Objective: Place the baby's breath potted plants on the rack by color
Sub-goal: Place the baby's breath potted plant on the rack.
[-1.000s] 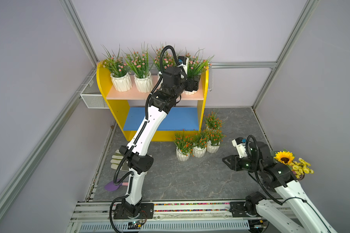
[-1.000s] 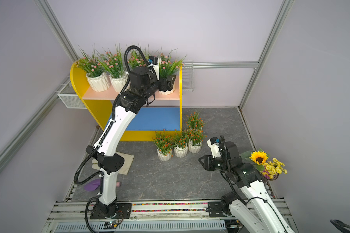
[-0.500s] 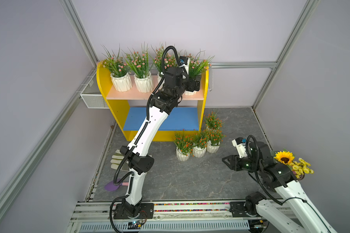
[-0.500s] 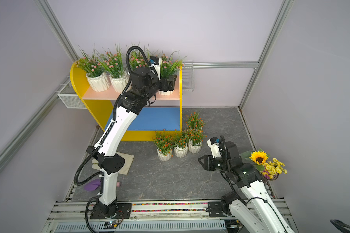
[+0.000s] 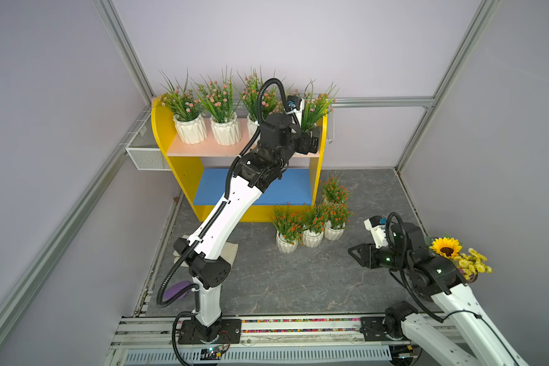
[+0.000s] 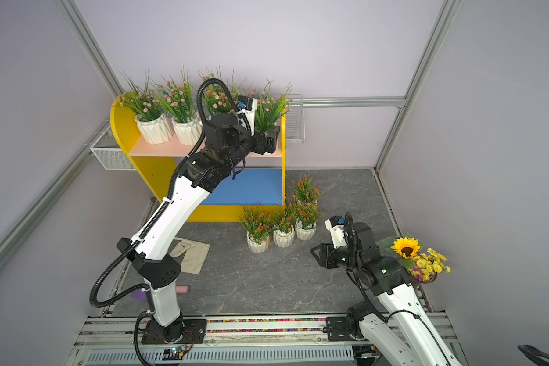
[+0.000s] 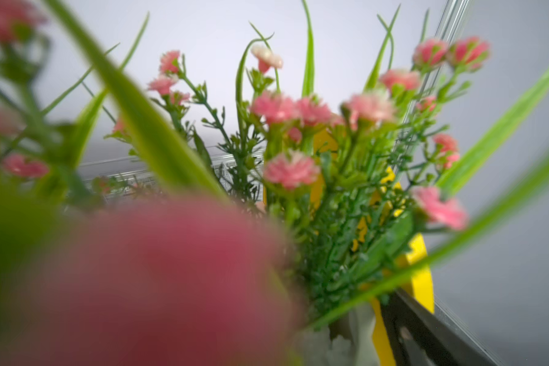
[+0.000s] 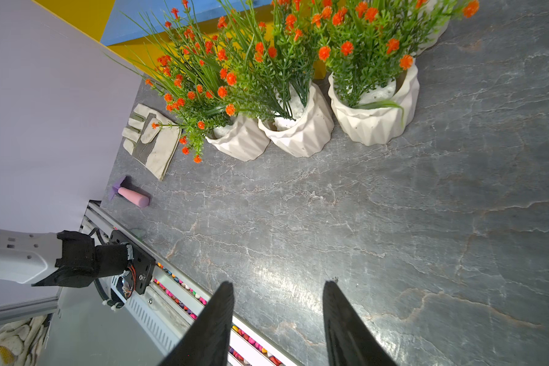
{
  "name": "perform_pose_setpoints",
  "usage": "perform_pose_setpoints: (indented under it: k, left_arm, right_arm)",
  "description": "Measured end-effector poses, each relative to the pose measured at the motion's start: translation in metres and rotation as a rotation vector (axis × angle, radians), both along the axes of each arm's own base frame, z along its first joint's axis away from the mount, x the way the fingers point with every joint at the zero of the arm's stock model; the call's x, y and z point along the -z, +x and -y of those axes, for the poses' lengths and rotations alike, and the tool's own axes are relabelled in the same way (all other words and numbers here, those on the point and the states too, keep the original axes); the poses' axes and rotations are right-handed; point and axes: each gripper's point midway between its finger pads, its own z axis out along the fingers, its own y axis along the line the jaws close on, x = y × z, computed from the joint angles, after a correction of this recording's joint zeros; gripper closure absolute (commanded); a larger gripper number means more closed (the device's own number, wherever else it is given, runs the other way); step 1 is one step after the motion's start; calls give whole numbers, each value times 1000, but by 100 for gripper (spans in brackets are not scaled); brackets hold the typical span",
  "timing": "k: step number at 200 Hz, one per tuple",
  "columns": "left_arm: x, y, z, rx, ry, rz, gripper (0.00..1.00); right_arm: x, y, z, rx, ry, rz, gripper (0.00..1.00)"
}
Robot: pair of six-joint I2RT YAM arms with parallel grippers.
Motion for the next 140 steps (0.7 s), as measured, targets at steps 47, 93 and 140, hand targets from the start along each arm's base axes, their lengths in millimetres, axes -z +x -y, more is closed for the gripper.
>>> perform_pose_setpoints:
  k: [47,93,140]
  left_arm:
    - [-11,-3,-7,-15,-16,30,0]
    - [13,-5,-8,-14,27,-5,0]
    - [24,-21,-22,-17,36,-15,2]
  right_arm:
    - [0,0,0,0,0,0,50]
    - [0,0,0,0,0,0,48]
    - [1,1,0,0,-3,-5,48]
